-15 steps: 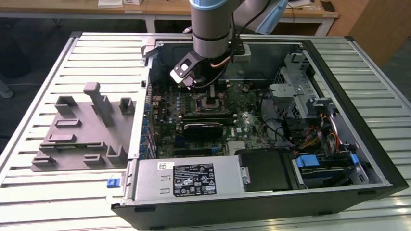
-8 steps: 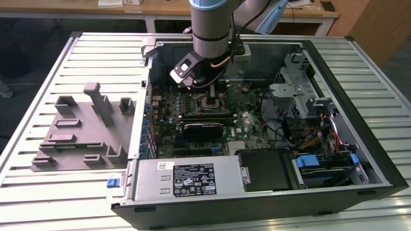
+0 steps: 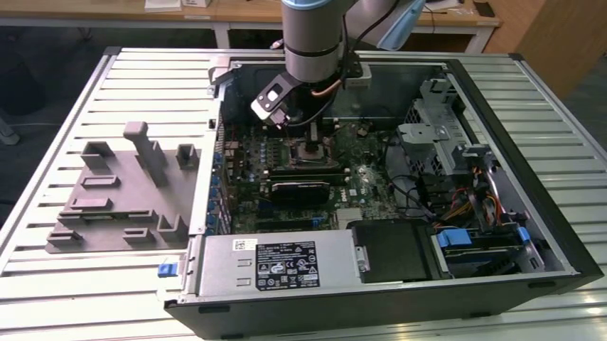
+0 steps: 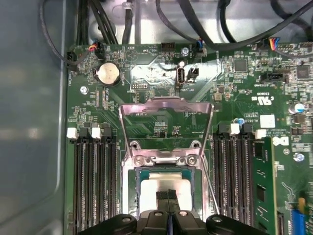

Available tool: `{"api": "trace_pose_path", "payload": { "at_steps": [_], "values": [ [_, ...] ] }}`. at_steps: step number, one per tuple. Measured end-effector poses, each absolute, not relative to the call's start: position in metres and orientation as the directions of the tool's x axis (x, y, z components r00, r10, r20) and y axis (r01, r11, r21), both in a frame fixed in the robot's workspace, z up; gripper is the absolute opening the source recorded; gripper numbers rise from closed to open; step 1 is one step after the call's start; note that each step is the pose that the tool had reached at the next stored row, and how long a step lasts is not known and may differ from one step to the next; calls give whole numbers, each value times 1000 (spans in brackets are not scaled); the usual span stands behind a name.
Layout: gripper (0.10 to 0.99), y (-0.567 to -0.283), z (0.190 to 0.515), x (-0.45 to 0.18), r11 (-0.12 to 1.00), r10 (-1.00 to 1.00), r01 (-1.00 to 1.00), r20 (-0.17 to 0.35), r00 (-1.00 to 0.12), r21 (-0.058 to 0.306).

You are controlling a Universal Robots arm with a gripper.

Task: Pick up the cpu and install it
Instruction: 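Place the cpu into insertion slot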

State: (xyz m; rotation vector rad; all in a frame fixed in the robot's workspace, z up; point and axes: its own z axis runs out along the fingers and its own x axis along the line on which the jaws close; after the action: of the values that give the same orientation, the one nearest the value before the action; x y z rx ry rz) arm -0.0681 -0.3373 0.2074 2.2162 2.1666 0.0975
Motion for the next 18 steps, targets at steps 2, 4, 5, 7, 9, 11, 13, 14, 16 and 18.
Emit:
{"api": "trace_pose_path", "payload": {
  "at_steps": [2, 4, 5, 7, 9, 11, 13, 14, 16, 18],
  "values": [
    [106, -337, 212, -68, -23, 1000, 997, 16, 22, 73],
    [106, -337, 218, -68, -23, 1000, 997, 16, 22, 73],
    [106, -337, 221, -68, -23, 1000, 997, 16, 22, 73],
    [106, -337, 227, -68, -23, 1000, 997, 16, 22, 73],
    [106, -337, 233, -68, -23, 1000, 997, 16, 22, 73],
    [106, -337, 239, -68, -23, 1000, 997, 16, 22, 73],
    [106, -337, 244, -68, -23, 1000, 997, 16, 22, 74],
    [106, -337, 246, -68, -23, 1000, 997, 16, 22, 74],
    [106, -337, 249, -68, -23, 1000, 997, 16, 22, 74],
    [106, -337, 249, -68, -23, 1000, 997, 16, 22, 74]
  ]
}}
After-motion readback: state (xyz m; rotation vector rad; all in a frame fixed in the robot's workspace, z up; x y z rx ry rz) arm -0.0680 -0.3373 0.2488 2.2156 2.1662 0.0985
